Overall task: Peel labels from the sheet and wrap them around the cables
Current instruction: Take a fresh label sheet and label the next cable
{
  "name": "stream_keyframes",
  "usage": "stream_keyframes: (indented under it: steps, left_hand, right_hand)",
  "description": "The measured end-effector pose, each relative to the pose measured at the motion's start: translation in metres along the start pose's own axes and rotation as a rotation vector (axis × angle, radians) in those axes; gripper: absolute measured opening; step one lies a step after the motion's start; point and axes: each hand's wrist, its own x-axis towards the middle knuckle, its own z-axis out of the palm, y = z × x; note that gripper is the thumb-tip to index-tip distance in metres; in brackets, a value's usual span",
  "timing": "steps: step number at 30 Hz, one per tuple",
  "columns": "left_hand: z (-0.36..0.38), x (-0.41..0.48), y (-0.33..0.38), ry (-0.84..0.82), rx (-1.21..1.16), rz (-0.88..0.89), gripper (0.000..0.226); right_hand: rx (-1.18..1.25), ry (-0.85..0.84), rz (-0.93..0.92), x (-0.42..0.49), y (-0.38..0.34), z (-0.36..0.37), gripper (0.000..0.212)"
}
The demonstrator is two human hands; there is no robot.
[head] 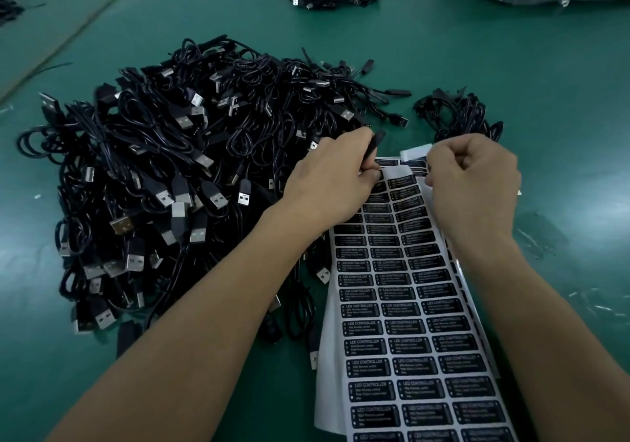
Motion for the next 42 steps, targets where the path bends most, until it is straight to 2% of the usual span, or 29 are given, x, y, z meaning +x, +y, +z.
stream_keyframes:
  steps: [4, 7, 12, 15, 17, 20, 25, 30, 33, 37, 42]
  left_hand:
    - [0.001, -0.002, 0.002, 0.058, -0.013, -0.008, 0.039]
    - [-0.001, -0.002, 0.005, 0.173, -0.139, -0.020, 0.032]
    - [-0.020, -0.008, 0.020, 0.288, -0.238, -0.032, 0.025]
    - [-0.034, -0.013, 0.032, 0.208, -0.343, -0.102, 0.029]
    - [-0.041, -0.016, 0.038, 0.114, -0.516, -0.190, 0.028]
    - [-0.047, -0.017, 0.042, 0.084, -0.805, -0.283, 0.032]
    - [-0.047, -0.018, 0.034, 0.108, -0.866, -0.250, 0.043]
    - [-0.041, -0.024, 0.016, 0.118, -0.736, -0.188, 0.045]
    - [-0.039, -0.028, 0.007, 0.122, -0.704, -0.139, 0.045]
    - [-0.036, -0.031, 0.000, 0.099, -0.718, -0.049, 0.046]
    - [-0.035, -0.030, -0.002, 0.074, -0.691, -0.003, 0.046]
  right_hand:
    - [0.066, -0.072, -0.103, -0.008, -0.006, 0.002, 0.015]
    - [0.018, -0.150, -0.118, -0.014, -0.004, 0.007, 0.016]
    - [-0.057, -0.085, -0.267, -0.017, 0.000, 0.009, 0.013]
    - [-0.067, -0.001, -0.418, -0.019, -0.003, 0.008, 0.018]
    - [-0.077, 0.043, -0.534, -0.021, -0.005, 0.009, 0.019]
    - [-0.069, 0.038, -0.663, -0.023, -0.005, 0.011, 0.016]
    - [-0.051, -0.043, -0.731, -0.022, -0.001, 0.012, 0.014]
    - [0.009, -0.158, -0.654, -0.022, -0.002, 0.012, 0.010]
    - [0.139, -0.229, -0.444, -0.023, -0.006, 0.010, 0.002]
    - [0.278, -0.345, -0.183, -0.017, -0.004, 0.009, 0.002]
    - [0.424, -0.420, -0.089, -0.011, -0.004, 0.007, 0.007]
